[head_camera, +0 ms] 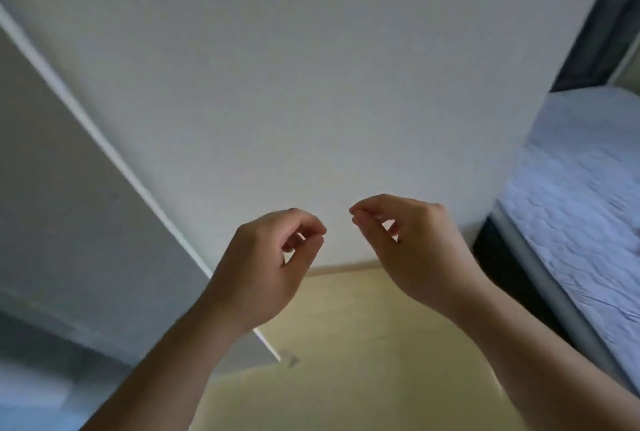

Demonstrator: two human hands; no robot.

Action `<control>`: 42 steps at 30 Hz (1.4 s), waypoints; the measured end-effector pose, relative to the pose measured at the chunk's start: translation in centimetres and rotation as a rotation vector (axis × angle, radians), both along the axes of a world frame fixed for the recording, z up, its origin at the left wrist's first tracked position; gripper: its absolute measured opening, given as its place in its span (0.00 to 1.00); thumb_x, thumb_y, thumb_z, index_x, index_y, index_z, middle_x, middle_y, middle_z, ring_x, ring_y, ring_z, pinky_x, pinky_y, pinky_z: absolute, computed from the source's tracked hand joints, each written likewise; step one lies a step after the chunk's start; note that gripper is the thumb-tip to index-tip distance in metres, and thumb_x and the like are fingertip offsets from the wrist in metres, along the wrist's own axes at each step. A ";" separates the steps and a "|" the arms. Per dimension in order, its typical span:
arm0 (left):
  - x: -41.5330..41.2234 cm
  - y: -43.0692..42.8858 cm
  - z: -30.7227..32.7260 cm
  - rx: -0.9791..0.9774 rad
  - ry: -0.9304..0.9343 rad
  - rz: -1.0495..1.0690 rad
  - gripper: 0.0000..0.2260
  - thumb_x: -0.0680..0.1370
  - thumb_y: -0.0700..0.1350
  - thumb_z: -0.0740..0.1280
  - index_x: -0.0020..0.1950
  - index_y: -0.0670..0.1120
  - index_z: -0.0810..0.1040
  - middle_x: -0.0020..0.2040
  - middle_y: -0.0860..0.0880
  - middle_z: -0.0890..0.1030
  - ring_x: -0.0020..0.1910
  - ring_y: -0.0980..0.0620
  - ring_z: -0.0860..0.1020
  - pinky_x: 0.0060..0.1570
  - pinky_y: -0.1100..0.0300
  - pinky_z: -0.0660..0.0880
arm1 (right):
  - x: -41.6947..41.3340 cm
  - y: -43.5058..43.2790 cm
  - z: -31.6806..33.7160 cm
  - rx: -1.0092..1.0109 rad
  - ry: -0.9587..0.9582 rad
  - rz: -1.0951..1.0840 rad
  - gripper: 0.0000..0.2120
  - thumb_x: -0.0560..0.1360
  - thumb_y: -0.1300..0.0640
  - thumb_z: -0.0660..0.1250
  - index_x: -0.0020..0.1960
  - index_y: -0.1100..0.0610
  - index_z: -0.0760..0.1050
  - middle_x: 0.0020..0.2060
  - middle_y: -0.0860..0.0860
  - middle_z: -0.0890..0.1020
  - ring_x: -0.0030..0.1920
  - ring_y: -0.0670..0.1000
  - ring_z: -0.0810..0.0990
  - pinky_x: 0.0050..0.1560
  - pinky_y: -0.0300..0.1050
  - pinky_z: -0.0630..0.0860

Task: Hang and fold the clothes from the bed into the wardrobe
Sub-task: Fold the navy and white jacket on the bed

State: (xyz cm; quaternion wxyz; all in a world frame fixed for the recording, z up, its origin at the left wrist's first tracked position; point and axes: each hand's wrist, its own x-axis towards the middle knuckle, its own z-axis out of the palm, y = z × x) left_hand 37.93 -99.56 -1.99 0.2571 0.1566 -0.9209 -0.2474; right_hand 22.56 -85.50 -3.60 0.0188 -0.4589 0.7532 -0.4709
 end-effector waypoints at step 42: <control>-105.5 45.0 -37.8 0.051 -0.963 -1.023 0.06 0.77 0.42 0.66 0.51 0.53 0.78 0.48 0.57 0.81 0.39 0.60 0.77 0.37 0.70 0.69 | -79.9 48.1 -36.6 0.470 -0.849 -1.247 0.17 0.82 0.54 0.59 0.69 0.55 0.73 0.65 0.51 0.78 0.66 0.53 0.75 0.64 0.47 0.70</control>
